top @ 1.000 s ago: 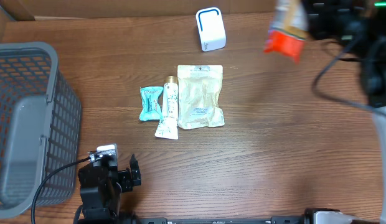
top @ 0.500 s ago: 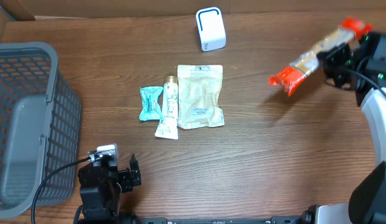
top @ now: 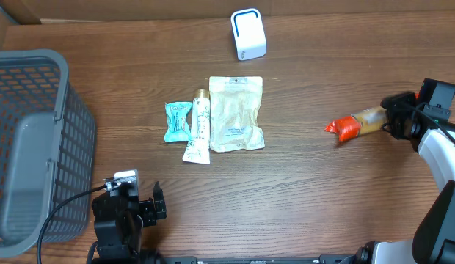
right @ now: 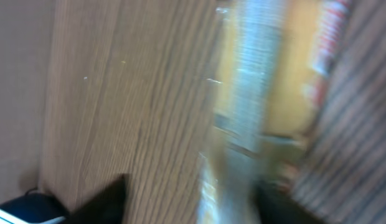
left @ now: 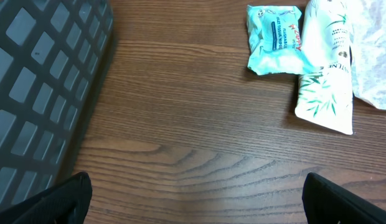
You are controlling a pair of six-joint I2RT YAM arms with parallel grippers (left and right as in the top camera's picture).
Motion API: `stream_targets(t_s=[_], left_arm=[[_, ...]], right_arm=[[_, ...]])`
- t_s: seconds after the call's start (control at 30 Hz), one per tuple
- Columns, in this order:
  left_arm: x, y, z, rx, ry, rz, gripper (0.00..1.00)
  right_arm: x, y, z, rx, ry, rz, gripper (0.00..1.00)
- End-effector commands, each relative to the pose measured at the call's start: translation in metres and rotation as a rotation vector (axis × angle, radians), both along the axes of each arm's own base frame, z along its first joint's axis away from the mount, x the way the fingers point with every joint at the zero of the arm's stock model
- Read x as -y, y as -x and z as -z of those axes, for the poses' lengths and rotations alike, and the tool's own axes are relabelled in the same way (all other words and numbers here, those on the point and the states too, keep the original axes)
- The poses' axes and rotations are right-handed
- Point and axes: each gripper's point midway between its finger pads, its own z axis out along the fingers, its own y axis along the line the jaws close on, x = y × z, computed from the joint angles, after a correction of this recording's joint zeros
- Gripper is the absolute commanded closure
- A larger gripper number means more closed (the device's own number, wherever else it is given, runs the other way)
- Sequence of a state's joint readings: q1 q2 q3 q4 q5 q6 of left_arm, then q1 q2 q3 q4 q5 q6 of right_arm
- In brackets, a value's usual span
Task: Scan the item barcode
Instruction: 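Carry the spaghetti package right and lay it on the table's right side, then move the right gripper left over the clear bread bag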
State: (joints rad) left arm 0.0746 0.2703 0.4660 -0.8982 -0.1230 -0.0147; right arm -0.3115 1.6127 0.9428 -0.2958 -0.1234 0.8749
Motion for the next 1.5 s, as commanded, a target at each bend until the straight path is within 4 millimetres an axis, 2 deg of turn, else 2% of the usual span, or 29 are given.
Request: stream_targets(t_s=[0.0, 0.03, 0.13, 0.27, 0.37, 0.43, 0.5, 0.63, 0.7, 0.8, 0.9, 1.17, 1.2, 1.27, 1.33, 1.47], left_arm=[[0.001, -0.001, -0.001, 0.004, -0.009, 0.014, 0.0], [0.001, -0.001, -0.001, 0.004, -0.009, 0.014, 0.0], [0.001, -0.001, -0.001, 0.004, -0.009, 0.014, 0.0], [0.001, -0.001, -0.001, 0.004, -0.009, 0.014, 0.0], [0.001, -0.001, -0.001, 0.004, -0.009, 0.014, 0.01], [0.001, -0.001, -0.001, 0.004, -0.009, 0.014, 0.01], [0.001, -0.001, -0.001, 0.004, -0.009, 0.014, 0.01], [0.001, -0.001, -0.001, 0.004, -0.009, 0.014, 0.0], [0.001, -0.001, -0.001, 0.004, -0.009, 0.014, 0.01], [0.001, -0.001, -0.001, 0.004, -0.009, 0.014, 0.0], [0.001, -0.001, -0.001, 0.004, -0.009, 0.014, 0.0], [0.001, -0.001, -0.001, 0.004, -0.009, 0.014, 0.0], [0.001, -0.001, -0.001, 0.004, -0.009, 0.014, 0.0], [0.001, -0.001, -0.001, 0.004, -0.009, 0.014, 0.0], [0.001, -0.001, -0.001, 0.004, -0.009, 0.014, 0.0], [0.001, -0.001, -0.001, 0.004, -0.009, 0.014, 0.0]], right_arm=[[-0.006, -0.006, -0.02, 0.056, 0.094, -0.143, 0.04], [-0.013, -0.01, -0.024, 0.077, 0.102, -0.216, 0.0], [-0.037, -0.018, -0.045, 0.143, 0.099, -0.426, 0.0], [-0.065, -0.028, -0.092, 0.209, 0.116, -0.641, 0.0], [-0.095, -0.031, -0.123, 0.239, 0.175, -0.802, 0.0], [-0.119, -0.031, -0.135, 0.259, 0.216, -0.906, 0.0], [-0.147, -0.031, -0.137, 0.278, 0.241, -0.999, 0.0], [-0.191, -0.032, -0.115, 0.258, 0.207, -1.123, 0.0], [-0.221, -0.03, -0.091, 0.252, 0.132, -1.241, 0.0], [-0.244, -0.028, -0.064, 0.218, 0.052, -1.309, 0.0], [-0.258, -0.027, -0.039, 0.171, 0.018, -1.34, 0.0], [-0.296, -0.026, -0.006, 0.153, -0.01, -1.414, 0.0], [-0.301, -0.024, -0.001, 0.147, -0.014, -1.425, 0.02], [-0.31, -0.02, 0.011, 0.123, -0.032, -1.441, 0.18], [-0.315, -0.018, 0.024, 0.087, -0.057, -1.429, 0.24], [-0.322, -0.016, 0.049, 0.037, -0.105, -1.407, 0.25]])
